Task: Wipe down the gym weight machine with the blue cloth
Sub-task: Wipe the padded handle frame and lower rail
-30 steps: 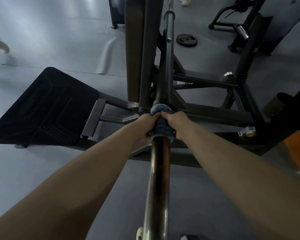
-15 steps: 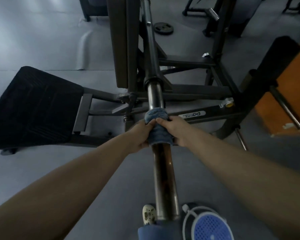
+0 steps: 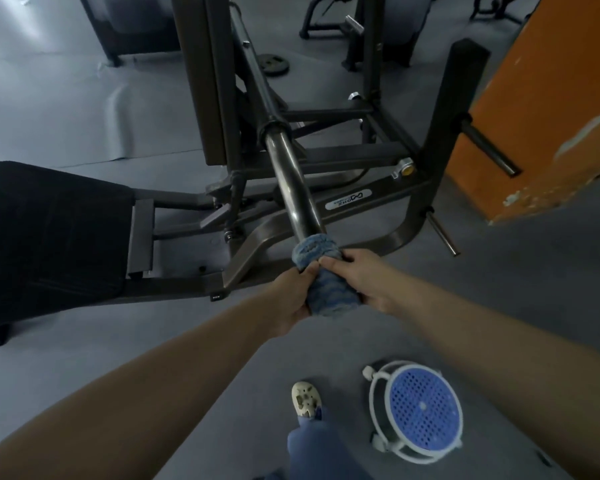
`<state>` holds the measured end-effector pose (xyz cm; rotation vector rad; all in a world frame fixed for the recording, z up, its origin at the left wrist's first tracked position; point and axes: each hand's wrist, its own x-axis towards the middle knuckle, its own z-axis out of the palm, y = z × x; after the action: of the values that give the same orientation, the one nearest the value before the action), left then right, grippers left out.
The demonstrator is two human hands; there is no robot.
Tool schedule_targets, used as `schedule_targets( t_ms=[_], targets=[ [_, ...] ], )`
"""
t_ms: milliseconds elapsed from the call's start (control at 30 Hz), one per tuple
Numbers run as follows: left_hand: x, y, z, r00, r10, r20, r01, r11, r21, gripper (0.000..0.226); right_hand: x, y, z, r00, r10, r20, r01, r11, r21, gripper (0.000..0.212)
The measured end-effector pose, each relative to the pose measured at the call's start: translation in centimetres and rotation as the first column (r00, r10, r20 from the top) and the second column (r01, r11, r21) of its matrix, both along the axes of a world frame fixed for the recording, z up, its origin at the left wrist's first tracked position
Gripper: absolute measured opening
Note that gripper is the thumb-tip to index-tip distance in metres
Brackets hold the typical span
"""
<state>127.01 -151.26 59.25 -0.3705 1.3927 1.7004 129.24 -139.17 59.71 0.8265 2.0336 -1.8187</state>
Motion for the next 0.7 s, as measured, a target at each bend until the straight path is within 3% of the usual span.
schedule_targets(
  t_ms=[167,300,367,467,567,700],
  targets=[
    [2.4,-0.6,-0.3,0.999,-0.048,-0.02,0.048,0.999,0.011,0.034,3.1,0.0,-0.3,1.0,0.005,-0.013,-0.005,1.0,0.016,0.023],
    [3.1,-0.9,-0.9,0.996,-0.037,-0.087,0.034,0.999,-0.035,0.034,4.8,0.6,0.0,0.992,0.105,-0.067,-0.088,0.973,0.213,0.023],
    [3.2,-1.0,-1.1,0.996,-0.01,-0.091,0.008,0.999,-0.031,0.034,5.2,1.0,0.7,0.973,0.221,-0.066,-0.192,0.935,0.3,0.018],
    [3.3,-1.0,-1.0,0.998,0.02,-0.067,-0.021,1.0,-0.014,0.032,5.2,1.3,0.9,0.94,0.34,-0.017,-0.291,0.828,0.479,0.025],
    [3.3,-1.0,-0.9,0.997,-0.014,-0.074,0.012,0.999,-0.036,0.032,5.2,0.1,0.6,0.932,0.362,-0.025,-0.24,0.667,0.705,0.025],
    [2.8,-1.7,-0.8,0.989,-0.105,-0.102,0.099,0.993,-0.063,0.036,5.1,-1.4,-0.3,0.94,0.336,-0.064,-0.195,0.681,0.706,0.034]
  ],
)
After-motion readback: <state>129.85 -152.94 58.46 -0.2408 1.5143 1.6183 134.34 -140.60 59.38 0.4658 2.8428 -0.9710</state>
